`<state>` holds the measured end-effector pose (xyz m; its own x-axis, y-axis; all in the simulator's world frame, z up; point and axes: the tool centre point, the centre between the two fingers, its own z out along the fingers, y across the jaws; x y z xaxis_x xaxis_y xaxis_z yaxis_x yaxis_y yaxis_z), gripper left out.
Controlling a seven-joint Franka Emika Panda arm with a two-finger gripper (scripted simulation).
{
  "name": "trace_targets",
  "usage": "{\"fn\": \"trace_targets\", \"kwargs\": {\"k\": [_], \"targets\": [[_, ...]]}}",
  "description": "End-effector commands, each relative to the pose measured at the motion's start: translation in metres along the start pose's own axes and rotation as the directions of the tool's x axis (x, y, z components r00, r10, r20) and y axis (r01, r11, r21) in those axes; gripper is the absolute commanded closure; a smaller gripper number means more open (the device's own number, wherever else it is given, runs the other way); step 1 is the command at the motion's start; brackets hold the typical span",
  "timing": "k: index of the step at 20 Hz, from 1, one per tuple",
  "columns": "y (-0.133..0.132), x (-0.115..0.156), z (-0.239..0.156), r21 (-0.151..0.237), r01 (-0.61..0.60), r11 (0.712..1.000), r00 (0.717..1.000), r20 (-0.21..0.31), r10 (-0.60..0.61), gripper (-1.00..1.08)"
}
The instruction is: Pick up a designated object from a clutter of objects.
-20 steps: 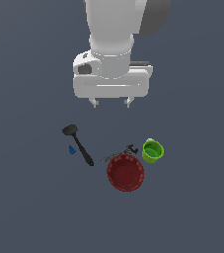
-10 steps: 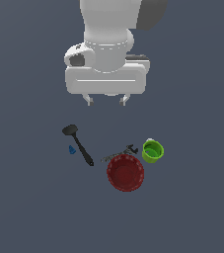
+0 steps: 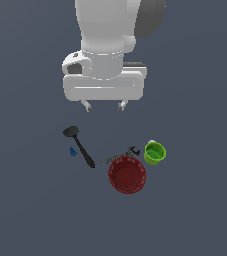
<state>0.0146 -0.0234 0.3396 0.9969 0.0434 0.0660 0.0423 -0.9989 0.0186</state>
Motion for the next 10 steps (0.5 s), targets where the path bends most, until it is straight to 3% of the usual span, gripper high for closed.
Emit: {"fn": "trace_targets", "kwargs": {"k": [1, 10], "targets": [[0.007, 0.001, 0.01, 0.003, 0.011, 1.0, 1.0, 0.003, -0.011, -0.92], [0.05, 0.005, 0.072, 0.018, 0.082, 0.996, 0.996, 0.018, -0.082, -0.92]]}}
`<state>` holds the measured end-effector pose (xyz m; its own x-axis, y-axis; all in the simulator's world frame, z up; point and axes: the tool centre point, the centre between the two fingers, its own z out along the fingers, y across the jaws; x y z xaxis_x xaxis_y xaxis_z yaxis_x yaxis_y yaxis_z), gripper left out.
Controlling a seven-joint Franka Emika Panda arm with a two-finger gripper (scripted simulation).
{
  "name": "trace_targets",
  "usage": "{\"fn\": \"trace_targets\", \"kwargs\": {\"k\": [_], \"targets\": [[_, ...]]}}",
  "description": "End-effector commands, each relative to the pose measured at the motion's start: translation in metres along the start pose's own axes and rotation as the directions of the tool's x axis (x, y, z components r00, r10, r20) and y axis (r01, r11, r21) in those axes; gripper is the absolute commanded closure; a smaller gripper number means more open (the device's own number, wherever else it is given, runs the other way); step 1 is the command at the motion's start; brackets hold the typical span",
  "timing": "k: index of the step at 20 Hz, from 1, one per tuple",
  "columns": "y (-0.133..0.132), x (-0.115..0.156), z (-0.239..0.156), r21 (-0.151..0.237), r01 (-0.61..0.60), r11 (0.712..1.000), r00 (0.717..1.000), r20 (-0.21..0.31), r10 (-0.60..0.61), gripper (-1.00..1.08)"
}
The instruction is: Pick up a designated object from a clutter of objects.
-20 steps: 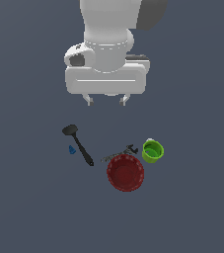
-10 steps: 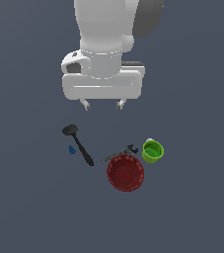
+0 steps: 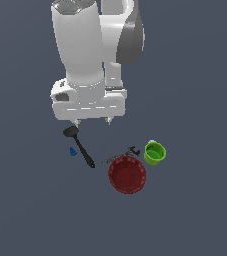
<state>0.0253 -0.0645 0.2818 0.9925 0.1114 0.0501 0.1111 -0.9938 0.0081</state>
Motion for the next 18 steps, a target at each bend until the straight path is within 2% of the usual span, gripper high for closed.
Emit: {"fn": "trace_targets", "kwargs": {"k": [1, 11, 18], "targets": [[0.016, -0.002, 0.022, 0.004, 0.024, 1.0, 1.0, 0.005, -0.024, -0.92], [0.084, -0.024, 0.118, 0.016, 0.128, 0.992, 0.991, 0.027, -0.129, -0.92], [0.116, -0.046, 0.164, 0.018, 0.178, 0.984, 0.983, 0.04, -0.179, -0.92]]}}
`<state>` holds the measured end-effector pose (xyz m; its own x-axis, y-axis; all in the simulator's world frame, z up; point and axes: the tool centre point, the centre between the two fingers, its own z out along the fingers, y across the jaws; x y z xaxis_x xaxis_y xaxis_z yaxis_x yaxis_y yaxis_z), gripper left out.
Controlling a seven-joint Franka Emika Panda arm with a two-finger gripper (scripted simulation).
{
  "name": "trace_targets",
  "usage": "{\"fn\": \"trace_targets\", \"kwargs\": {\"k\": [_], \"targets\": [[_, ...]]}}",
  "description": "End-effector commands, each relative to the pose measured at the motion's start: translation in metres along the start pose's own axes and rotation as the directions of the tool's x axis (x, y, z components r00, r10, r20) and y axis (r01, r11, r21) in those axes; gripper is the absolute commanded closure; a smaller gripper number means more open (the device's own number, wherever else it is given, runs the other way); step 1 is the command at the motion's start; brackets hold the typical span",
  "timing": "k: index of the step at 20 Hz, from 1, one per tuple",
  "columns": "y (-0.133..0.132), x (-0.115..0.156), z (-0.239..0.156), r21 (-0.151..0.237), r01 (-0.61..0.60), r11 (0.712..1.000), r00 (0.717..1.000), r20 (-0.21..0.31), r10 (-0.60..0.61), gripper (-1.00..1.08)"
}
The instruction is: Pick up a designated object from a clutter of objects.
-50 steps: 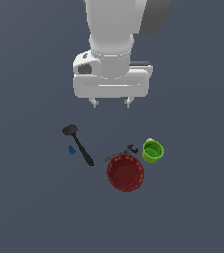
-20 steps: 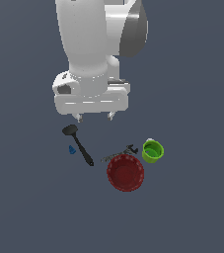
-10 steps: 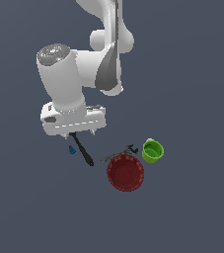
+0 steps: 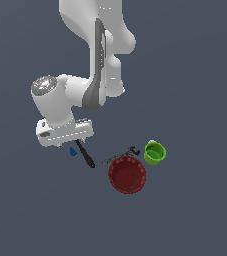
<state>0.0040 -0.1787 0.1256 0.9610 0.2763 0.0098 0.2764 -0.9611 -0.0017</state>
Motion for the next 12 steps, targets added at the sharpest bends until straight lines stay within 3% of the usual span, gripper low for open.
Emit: {"fn": "trace_targets", "kwargs": {"k": [1, 12], "targets": [[0.008, -0.007, 0.013, -0.001, 0.016, 1.0, 1.0, 0.003, -0.016, -0.92], [0.018, -0.02, 0.032, -0.001, 0.036, 0.999, 0.999, 0.01, -0.036, -0.92]]}}
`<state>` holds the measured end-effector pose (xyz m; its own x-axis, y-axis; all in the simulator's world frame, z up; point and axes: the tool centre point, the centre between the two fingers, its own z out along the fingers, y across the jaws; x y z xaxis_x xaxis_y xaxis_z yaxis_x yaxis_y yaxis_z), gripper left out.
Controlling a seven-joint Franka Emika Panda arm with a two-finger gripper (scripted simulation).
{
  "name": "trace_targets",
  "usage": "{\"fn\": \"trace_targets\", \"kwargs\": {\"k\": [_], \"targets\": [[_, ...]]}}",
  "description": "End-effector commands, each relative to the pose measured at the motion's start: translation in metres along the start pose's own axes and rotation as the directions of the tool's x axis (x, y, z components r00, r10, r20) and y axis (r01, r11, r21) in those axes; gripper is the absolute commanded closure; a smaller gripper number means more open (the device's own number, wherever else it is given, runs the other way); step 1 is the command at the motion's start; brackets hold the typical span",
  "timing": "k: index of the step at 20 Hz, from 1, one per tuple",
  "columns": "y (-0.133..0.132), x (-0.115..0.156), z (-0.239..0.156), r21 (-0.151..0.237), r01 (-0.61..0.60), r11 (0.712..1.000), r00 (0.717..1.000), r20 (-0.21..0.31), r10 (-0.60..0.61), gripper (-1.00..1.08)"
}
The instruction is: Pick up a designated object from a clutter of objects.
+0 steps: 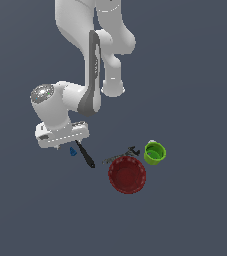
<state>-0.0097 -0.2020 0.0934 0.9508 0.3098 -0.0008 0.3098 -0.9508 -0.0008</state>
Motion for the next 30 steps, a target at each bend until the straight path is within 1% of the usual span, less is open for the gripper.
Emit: {"fn": "trace_targets", "kwargs": {"k": [1, 5, 12, 17, 18, 30], "targets": [[0.0, 0.0, 0.001, 0.0, 0.001, 1.0, 1.0, 0.0, -0.001, -0.92], [0.0, 0.0, 0.012, 0.0, 0.001, 1.0, 1.0, 0.0, -0.001, -0.92], [0.0, -0.001, 0.044, -0.001, 0.002, 1.0, 1.0, -0.001, -0.002, -0.92], [0.0, 0.0, 0.051, -0.001, 0.003, 1.0, 1.0, -0.001, -0.003, -0.92], [0.0, 0.0, 0.051, -0.001, 0.003, 1.0, 1.0, -0.001, -0.003, 1.08], [0.001, 0.0, 0.05, -0.001, 0.003, 1.0, 1.0, -0.001, -0.003, 1.08]]}}
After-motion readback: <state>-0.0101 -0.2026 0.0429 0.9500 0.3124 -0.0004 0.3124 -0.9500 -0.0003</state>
